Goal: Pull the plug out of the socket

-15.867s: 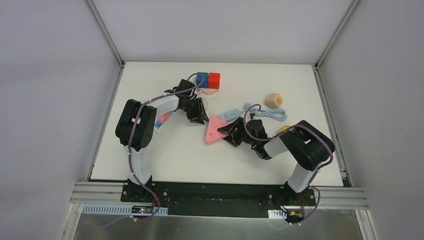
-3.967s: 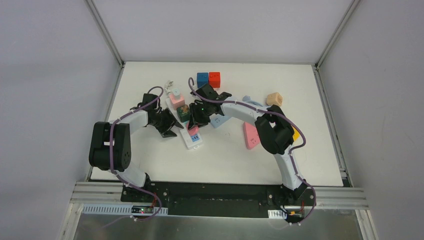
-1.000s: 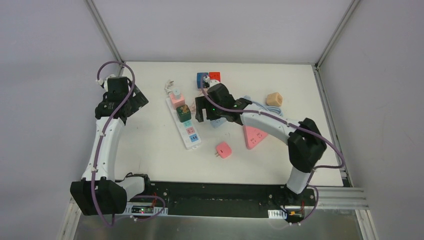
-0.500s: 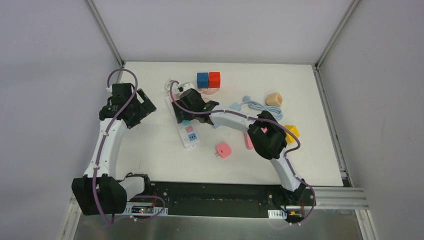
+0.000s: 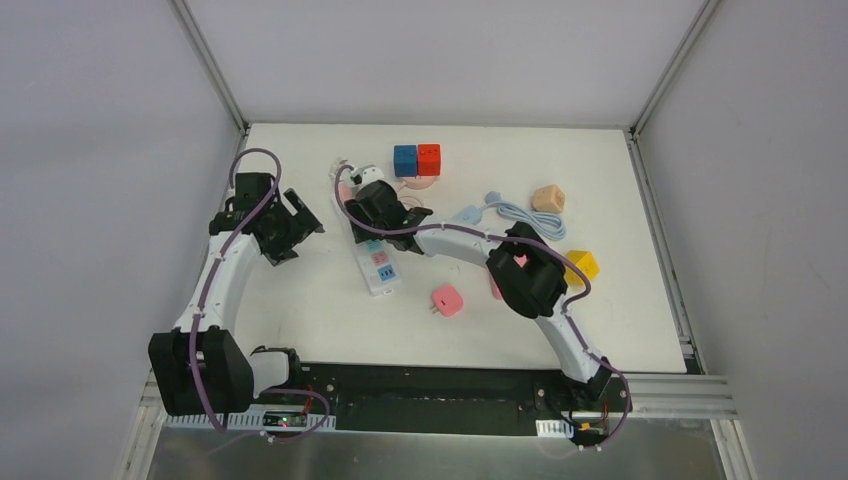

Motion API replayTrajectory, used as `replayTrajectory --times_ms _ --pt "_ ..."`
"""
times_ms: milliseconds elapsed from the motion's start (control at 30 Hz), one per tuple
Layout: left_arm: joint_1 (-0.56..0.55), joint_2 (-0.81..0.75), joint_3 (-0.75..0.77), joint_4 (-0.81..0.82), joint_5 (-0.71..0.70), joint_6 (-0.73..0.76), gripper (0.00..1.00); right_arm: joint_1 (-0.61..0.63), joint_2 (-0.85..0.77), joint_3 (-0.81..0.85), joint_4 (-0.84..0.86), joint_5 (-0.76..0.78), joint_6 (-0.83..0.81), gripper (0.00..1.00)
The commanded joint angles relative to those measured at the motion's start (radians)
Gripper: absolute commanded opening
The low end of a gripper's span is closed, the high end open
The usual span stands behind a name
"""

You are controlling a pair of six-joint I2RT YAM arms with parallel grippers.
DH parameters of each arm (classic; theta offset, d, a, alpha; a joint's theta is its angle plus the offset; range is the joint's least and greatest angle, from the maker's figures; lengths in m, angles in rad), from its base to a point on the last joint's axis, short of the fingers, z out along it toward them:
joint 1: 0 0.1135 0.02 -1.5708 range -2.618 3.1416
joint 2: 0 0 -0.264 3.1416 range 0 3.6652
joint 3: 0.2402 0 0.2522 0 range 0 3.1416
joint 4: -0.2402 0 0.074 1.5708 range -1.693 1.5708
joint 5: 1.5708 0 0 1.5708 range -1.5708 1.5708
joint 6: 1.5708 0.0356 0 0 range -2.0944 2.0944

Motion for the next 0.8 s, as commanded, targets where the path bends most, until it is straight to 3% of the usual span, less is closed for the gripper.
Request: replayTrajectory --times_ms 0,67,133,267,500,767 --pt "-0.012 0.021 -0.060 0.102 0.122 -0.076 0.83 0.013 -0.090 -0.080 0.079 0.039 -0.021 0.56" --pt "-0.035 0.043 -0.084 0.150 0.147 -0.105 0.81 0.014 -0.126 -0.132 0.085 0.026 -0.022 0.54" --pt "-0.062 0.077 -0.091 0.179 0.158 -0.123 0.80 0.015 -0.166 -0.188 0.085 0.008 -0.020 0.42" --pt "-0.121 0.153 -0.088 0.227 0.159 -0.137 0.76 0.018 -0.258 -0.306 0.088 -0.043 -0.013 0.42" --pt "-0.162 0.277 -0.080 0.322 0.174 -0.159 0.66 0.018 -0.265 -0.313 0.055 -0.081 0.039 0.72" --pt "-0.173 0.373 -0.062 0.390 0.209 -0.170 0.64 0.019 -0.199 -0.201 -0.066 -0.038 0.026 0.72"
